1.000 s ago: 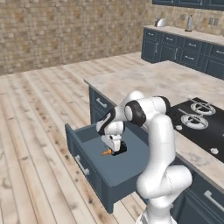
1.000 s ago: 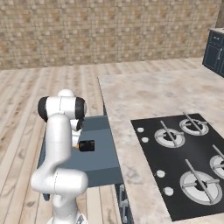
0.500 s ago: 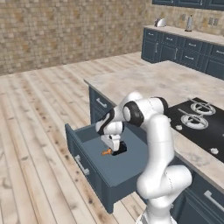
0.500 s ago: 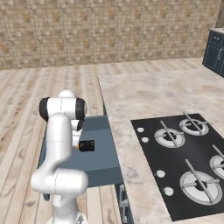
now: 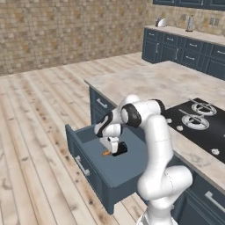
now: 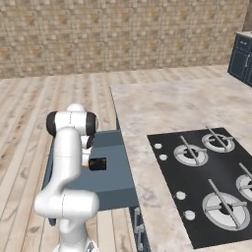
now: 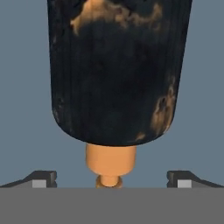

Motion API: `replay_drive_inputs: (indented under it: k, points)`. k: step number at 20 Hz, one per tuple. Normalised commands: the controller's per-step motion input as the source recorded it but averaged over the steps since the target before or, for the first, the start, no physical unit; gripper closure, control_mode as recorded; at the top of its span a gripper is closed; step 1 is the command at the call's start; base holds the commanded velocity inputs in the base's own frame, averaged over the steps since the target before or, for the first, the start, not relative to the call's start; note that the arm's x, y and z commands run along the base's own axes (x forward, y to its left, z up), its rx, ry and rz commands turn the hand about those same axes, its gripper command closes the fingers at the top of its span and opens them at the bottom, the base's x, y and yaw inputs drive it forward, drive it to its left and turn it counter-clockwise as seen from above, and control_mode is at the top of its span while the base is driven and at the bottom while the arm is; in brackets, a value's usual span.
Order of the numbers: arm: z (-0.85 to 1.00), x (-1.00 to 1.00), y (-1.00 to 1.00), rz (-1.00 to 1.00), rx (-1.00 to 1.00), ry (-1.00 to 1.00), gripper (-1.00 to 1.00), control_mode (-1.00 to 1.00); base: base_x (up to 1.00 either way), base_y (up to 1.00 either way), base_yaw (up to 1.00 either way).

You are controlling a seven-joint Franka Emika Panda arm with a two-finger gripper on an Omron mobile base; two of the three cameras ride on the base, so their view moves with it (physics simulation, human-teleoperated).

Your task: Restock the sink supplies by placing the sponge and soap dispenser on the counter and next to the sink. Make sure the soap dispenser is upright.

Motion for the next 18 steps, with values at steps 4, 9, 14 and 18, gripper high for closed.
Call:
replay_drive_inputs:
  k: [4,9,14,18]
  points:
    - [-0.17,0.16,0.06,0.00,0.00,0.00,-1.00,-1.00,0.00,0.00,0.00]
    - [-0.13,0.16,0.02,0.00,0.00,0.00,-1.00,-1.00,0.00,0.00,0.00]
    - [-0.22,0.03,0.06,0.00,0.00,0.00,-1.00,-1.00,0.00,0.00,0.00]
    - [-0.31,0.00,0.11,0.00,-0.02,0.00,-1.00,-1.00,0.00,0.00,0.00]
